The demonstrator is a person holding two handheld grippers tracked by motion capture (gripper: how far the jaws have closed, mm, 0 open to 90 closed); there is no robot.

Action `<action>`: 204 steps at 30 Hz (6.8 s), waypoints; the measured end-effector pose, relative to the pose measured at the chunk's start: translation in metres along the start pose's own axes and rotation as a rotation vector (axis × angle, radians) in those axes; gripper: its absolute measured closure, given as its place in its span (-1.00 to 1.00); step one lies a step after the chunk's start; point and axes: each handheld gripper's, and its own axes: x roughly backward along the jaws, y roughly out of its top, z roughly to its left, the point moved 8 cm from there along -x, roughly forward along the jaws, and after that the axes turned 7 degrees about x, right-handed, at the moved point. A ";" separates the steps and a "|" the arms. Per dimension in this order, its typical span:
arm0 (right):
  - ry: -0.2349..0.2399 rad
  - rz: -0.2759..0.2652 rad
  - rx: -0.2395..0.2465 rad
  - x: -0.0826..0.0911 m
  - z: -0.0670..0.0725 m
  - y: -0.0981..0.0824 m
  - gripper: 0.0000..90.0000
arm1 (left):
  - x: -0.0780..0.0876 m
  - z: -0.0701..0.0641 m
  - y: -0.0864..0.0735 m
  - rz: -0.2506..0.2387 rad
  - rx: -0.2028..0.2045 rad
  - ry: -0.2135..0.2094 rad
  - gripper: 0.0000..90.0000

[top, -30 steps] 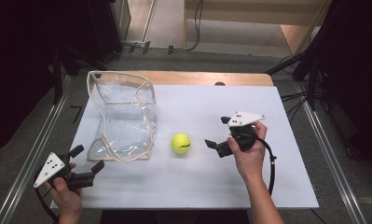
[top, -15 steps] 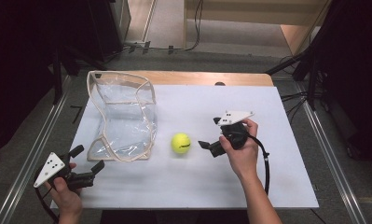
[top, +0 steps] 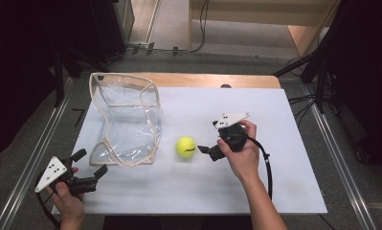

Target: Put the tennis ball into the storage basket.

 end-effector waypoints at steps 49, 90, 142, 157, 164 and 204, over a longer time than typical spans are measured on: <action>0.099 0.171 0.082 -0.053 0.014 0.009 -1.00 | -0.001 0.000 0.000 0.001 -0.001 0.002 -1.00; 0.161 0.336 0.124 -0.089 0.024 -0.001 -1.00 | 0.000 0.000 0.000 0.001 0.000 -0.004 -1.00; 0.174 0.340 0.084 -0.090 0.022 0.006 -0.50 | 0.000 0.000 0.000 0.000 0.001 -0.003 -1.00; 0.210 0.327 0.119 -0.080 0.025 0.025 -0.50 | 0.000 0.000 0.000 0.001 0.002 -0.003 -1.00; 0.220 0.329 0.135 -0.076 0.027 0.036 -0.50 | 0.000 0.000 0.000 0.001 0.003 -0.002 -1.00; 0.256 0.326 0.193 -0.053 0.031 0.087 -0.49 | -0.002 0.000 -0.001 0.011 0.002 -0.001 -1.00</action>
